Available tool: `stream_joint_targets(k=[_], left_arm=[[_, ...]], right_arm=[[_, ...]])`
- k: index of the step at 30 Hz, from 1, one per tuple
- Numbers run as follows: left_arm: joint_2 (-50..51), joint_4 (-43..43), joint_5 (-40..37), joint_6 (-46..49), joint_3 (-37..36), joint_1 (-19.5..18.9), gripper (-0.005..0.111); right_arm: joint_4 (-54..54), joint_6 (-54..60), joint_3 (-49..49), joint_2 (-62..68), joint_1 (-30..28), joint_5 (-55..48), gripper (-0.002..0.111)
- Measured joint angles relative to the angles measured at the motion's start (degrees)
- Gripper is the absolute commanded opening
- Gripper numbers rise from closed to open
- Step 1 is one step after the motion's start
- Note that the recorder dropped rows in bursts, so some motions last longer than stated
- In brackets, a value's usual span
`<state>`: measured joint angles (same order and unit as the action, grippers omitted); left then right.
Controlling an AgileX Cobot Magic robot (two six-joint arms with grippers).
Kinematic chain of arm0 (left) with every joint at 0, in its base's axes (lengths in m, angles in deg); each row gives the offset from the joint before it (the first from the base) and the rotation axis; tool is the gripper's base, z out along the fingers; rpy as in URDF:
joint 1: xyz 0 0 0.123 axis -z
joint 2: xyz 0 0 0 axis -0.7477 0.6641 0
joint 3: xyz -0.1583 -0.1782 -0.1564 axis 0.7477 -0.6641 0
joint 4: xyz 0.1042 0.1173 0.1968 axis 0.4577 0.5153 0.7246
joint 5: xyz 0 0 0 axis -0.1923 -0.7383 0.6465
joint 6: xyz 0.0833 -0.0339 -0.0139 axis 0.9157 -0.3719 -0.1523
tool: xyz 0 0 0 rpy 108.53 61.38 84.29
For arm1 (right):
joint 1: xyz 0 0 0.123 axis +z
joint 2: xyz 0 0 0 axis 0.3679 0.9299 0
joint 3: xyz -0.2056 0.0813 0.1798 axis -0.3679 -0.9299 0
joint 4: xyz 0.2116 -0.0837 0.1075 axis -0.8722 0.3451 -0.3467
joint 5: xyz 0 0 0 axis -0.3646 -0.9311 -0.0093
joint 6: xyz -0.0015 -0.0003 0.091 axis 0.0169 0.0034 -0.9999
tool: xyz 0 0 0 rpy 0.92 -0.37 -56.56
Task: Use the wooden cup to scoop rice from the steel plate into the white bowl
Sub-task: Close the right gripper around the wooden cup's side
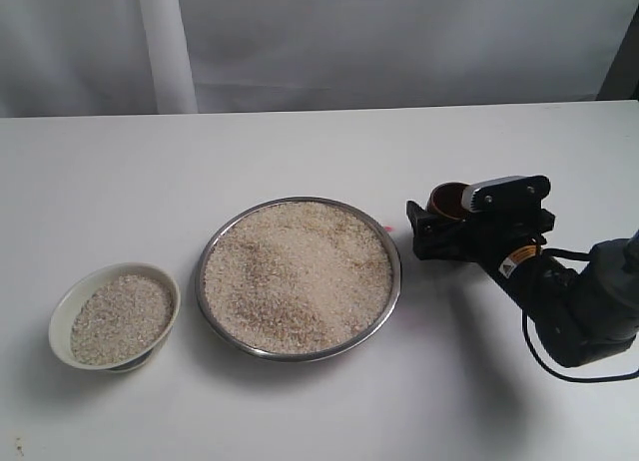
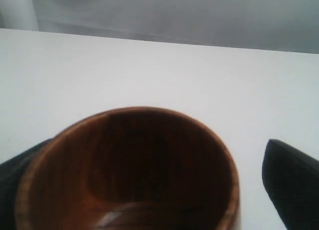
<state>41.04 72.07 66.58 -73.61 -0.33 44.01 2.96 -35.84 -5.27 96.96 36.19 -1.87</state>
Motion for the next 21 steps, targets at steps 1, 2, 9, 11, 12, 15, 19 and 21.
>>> stream_joint_targets(k=[1, 2, 9, 11, 12, 15, 19, 21], left_arm=[[0.0, 0.0, 0.0, 0.0, 0.0, 0.0, 0.0], [0.0, 0.0, 0.0, 0.0, 0.0, 0.0, 0.0], [0.0, 0.0, 0.0, 0.0, 0.0, 0.0, 0.0], [0.0, 0.0, 0.0, 0.0, 0.0, 0.0, 0.0], [0.0, 0.0, 0.0, 0.0, 0.0, 0.0, 0.0], [0.0, 0.0, 0.0, 0.0, 0.0, 0.0, 0.0], [0.0, 0.0, 0.0, 0.0, 0.0, 0.0, 0.0], [0.0, 0.0, 0.0, 0.0, 0.0, 0.0, 0.0]], right_arm=[[0.0, 0.0, 0.0, 0.0, 0.0, -0.23, 0.105], [0.0, 0.0, 0.0, 0.0, 0.0, -0.72, 0.105], [0.0, 0.08, 0.0, 0.0, 0.0, -2.07, 0.093], [0.0, 0.08, 0.0, 0.08, 0.0, -3.1, 0.088], [0.0, 0.08, 0.0, 0.08, 0.0, -3.36, 0.085], [0.54, 0.08, 0.0, 0.08, 0.0, -3.65, 0.059], [0.95, 0.67, 0.0, 0.08, 0.0, -3.75, 0.018], [3.04, 0.67, 0.0, 0.08, 0.0, -3.88, 0.0]])
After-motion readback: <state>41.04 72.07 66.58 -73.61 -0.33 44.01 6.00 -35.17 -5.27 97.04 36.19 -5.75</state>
